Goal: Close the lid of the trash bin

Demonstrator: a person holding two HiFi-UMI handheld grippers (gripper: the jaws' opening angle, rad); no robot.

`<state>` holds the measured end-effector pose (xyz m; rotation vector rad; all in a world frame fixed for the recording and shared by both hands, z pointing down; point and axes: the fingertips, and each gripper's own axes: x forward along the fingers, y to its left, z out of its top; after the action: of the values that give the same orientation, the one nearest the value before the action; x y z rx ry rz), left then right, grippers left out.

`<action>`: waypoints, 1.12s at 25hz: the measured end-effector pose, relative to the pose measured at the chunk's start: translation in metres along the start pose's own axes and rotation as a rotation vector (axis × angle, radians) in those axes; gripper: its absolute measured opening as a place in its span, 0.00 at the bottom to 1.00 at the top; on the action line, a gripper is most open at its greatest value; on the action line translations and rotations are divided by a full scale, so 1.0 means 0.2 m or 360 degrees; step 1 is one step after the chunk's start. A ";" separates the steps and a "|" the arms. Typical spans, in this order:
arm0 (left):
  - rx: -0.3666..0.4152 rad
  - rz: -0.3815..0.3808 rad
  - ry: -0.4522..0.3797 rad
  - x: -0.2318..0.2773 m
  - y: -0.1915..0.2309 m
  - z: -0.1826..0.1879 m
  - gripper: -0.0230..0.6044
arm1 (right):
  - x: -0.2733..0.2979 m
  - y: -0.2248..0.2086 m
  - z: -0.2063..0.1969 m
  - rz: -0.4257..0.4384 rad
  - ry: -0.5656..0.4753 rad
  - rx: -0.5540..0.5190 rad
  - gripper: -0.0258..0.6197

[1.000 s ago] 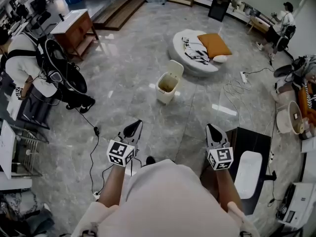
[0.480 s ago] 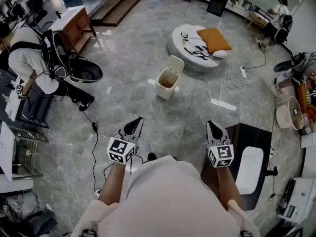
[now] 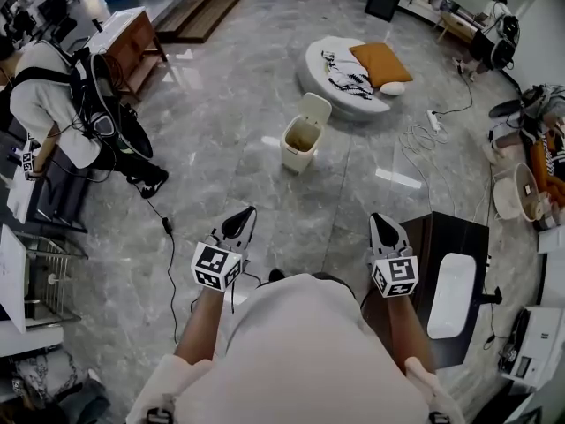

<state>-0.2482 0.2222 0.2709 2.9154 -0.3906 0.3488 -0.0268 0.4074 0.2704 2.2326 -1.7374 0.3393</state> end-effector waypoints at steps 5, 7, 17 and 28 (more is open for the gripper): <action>0.0003 -0.0009 0.0009 -0.03 0.06 -0.01 0.06 | 0.01 0.06 0.01 -0.0007 0.0001 -0.0006 0.09; 0.0003 -0.0012 0.0006 -0.03 0.07 -0.01 0.06 | 0.02 0.06 0.00 -0.0013 0.0006 -0.0005 0.09; -0.0015 -0.0024 0.0023 0.04 0.06 -0.03 0.06 | 0.06 0.02 -0.02 -0.0016 0.0030 0.0007 0.09; -0.0020 0.0021 0.0048 0.25 0.10 0.01 0.06 | 0.27 -0.16 -0.01 0.0056 0.0048 0.0027 0.09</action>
<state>-0.2060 0.1918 0.2849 2.8928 -0.4062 0.3905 0.0166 0.3674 0.2897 2.1994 -1.7663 0.3950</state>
